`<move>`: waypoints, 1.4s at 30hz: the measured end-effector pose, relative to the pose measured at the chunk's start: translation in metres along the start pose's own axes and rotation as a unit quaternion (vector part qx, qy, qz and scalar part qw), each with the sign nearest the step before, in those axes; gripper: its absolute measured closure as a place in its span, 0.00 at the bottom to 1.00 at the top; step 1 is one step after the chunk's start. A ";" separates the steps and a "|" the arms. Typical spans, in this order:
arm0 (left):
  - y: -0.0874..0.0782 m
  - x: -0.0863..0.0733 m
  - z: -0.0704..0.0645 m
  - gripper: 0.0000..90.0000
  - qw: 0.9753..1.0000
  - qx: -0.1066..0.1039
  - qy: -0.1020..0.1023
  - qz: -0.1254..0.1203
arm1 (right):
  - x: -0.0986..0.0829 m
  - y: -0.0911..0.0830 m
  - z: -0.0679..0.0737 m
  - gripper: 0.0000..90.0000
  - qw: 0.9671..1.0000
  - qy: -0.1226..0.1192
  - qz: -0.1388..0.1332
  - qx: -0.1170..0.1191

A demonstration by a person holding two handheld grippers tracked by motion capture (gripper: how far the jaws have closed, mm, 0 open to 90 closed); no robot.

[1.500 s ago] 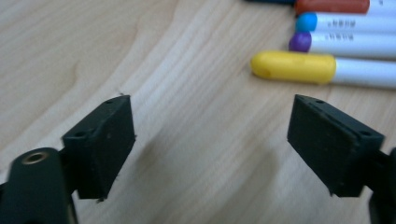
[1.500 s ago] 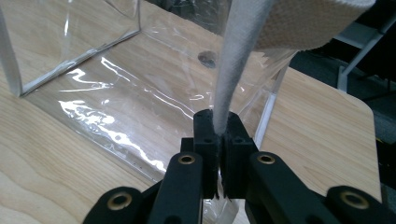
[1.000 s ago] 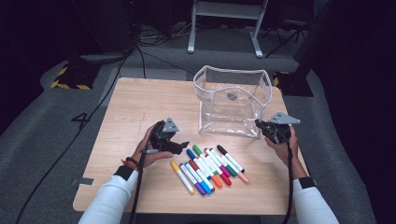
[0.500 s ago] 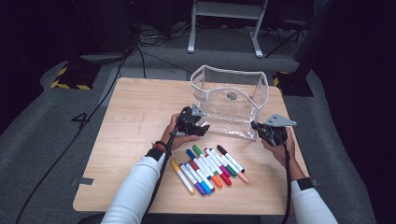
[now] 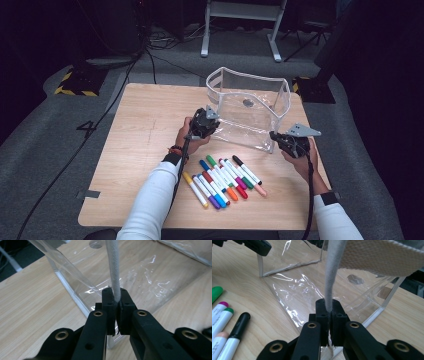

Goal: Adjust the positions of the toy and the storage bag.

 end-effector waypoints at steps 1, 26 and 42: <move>-0.002 -0.002 0.000 0.96 1.000 -0.003 0.006 0.000 | -0.002 -0.002 0.001 0.97 1.000 -0.001 -0.001 0.001; -0.035 -0.042 -0.023 0.96 0.998 -0.037 0.051 -0.005 | -0.018 -0.018 0.023 0.97 0.999 -0.006 -0.015 0.042; -0.045 -0.055 -0.031 0.96 0.997 -0.045 0.062 -0.010 | -0.022 -0.025 0.030 0.96 0.999 -0.014 -0.010 0.048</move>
Point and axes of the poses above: each handheld gripper's, and its own axes: y roughly forward along the jaws, x roughly out of its top, z roughly to its left, the point moved 6 cm from there along y, roughly forward along the jaws, and after that the axes turned 14 degrees about z, right-handed, at the moved point
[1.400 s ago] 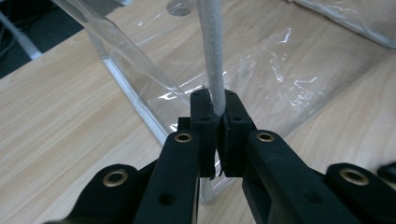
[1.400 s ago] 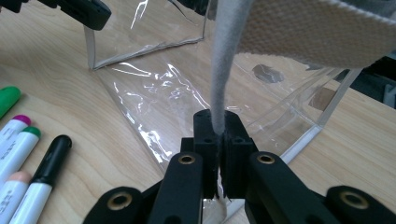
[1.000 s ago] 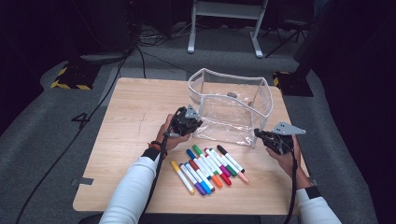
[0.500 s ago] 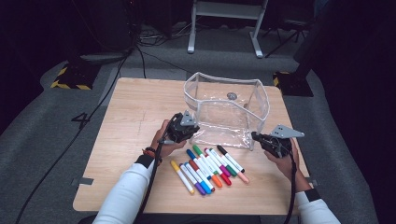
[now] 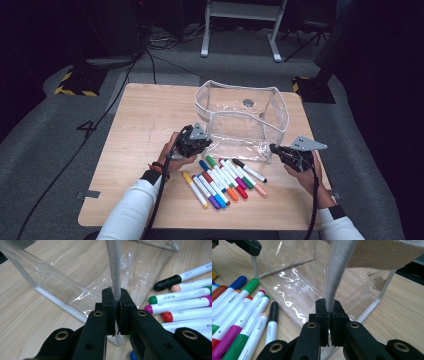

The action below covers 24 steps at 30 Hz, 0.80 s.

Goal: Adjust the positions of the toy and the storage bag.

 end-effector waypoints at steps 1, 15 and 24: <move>0.000 0.000 0.000 0.96 1.000 -0.003 -0.001 -0.001 | 0.000 0.000 0.000 0.96 1.000 0.000 0.000 0.000; -0.016 -0.013 0.001 0.79 1.000 0.002 -0.012 -0.007 | -0.006 -0.004 0.003 0.85 1.000 -0.003 0.013 0.003; -0.038 -0.049 0.001 0.55 0.999 0.032 -0.018 0.013 | -0.019 -0.011 0.008 0.69 0.999 0.005 0.037 0.020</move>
Point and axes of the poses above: each handheld gripper's, and its own axes: y roughly forward along the jaws, x roughly out of its top, z roughly to its left, the point moved 6 cm from there along y, roughly forward along the jaws, and after that the axes turned 14 degrees about z, right-handed, at the moved point
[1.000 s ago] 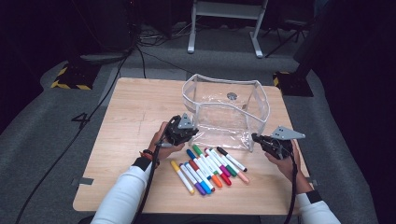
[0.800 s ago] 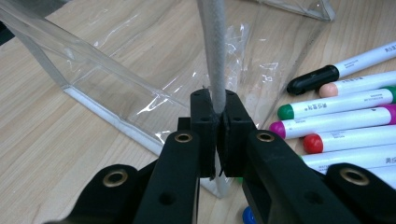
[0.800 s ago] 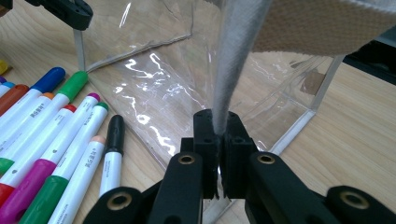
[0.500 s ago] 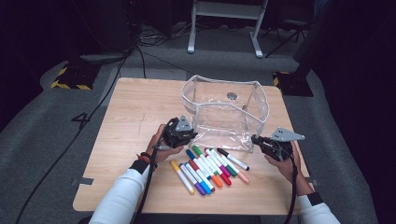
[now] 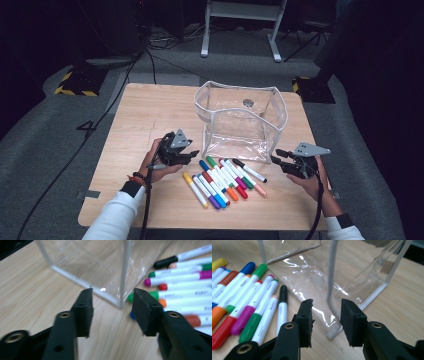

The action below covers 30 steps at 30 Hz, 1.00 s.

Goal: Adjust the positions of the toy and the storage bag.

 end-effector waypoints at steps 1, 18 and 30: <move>-0.001 -0.005 0.000 0.50 1.000 0.014 -0.001 0.006 | -0.002 0.000 0.002 0.69 1.000 0.000 0.003 0.007; -0.010 -0.092 -0.032 0.18 0.996 -0.029 -0.008 0.080 | -0.004 0.035 0.050 0.70 0.992 -0.074 0.061 0.080; -0.006 -0.105 -0.038 0.16 0.996 -0.054 -0.041 0.064 | 0.009 0.069 0.055 0.74 0.991 -0.073 0.079 0.076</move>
Point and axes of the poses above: each handheld gripper's, and its own axes: y roughly forward along the jaws, x roughly out of its top, z roughly to its left, the point moved 6 cm from there along y, roughly forward along the jaws, and after that the axes turned 14 degrees about z, right-handed, at the moved point
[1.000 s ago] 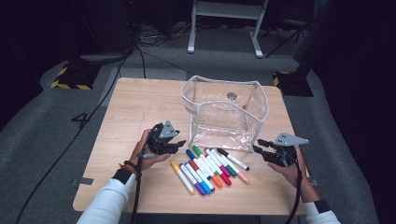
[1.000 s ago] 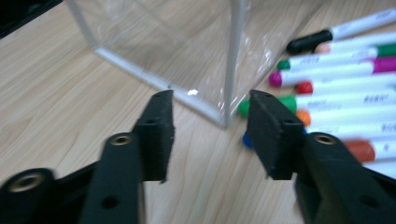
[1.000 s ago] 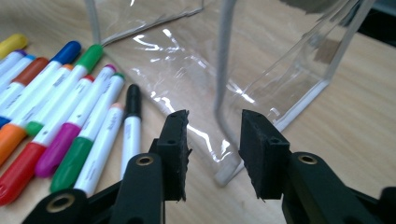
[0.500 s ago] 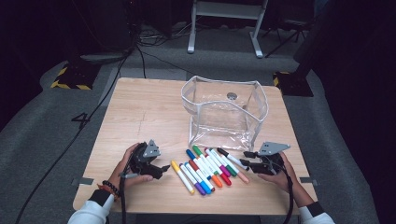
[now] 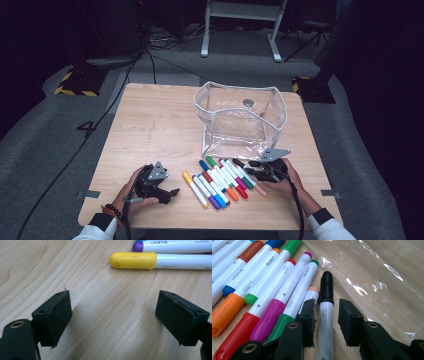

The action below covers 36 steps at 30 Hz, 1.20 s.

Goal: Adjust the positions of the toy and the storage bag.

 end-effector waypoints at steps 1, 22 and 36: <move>0.000 0.000 0.000 0.16 1.000 0.000 0.000 0.000 | 0.001 0.002 0.000 0.74 1.000 -0.002 0.000 0.000; 0.002 0.003 -0.004 0.15 1.000 0.002 -0.004 0.000 | 0.000 0.013 -0.009 0.82 1.000 0.000 0.018 0.007; 0.002 0.003 -0.004 0.15 1.000 0.002 -0.005 0.000 | -0.054 -0.021 -0.016 0.82 0.999 0.031 0.021 0.006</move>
Point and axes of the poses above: each handheld gripper's, and its own axes: y roughly forward along the jaws, x roughly out of its top, z roughly to its left, the point moved 6 cm from there along y, roughly forward along the jaws, and after that the axes turned 14 degrees about z, right-handed, at the moved point
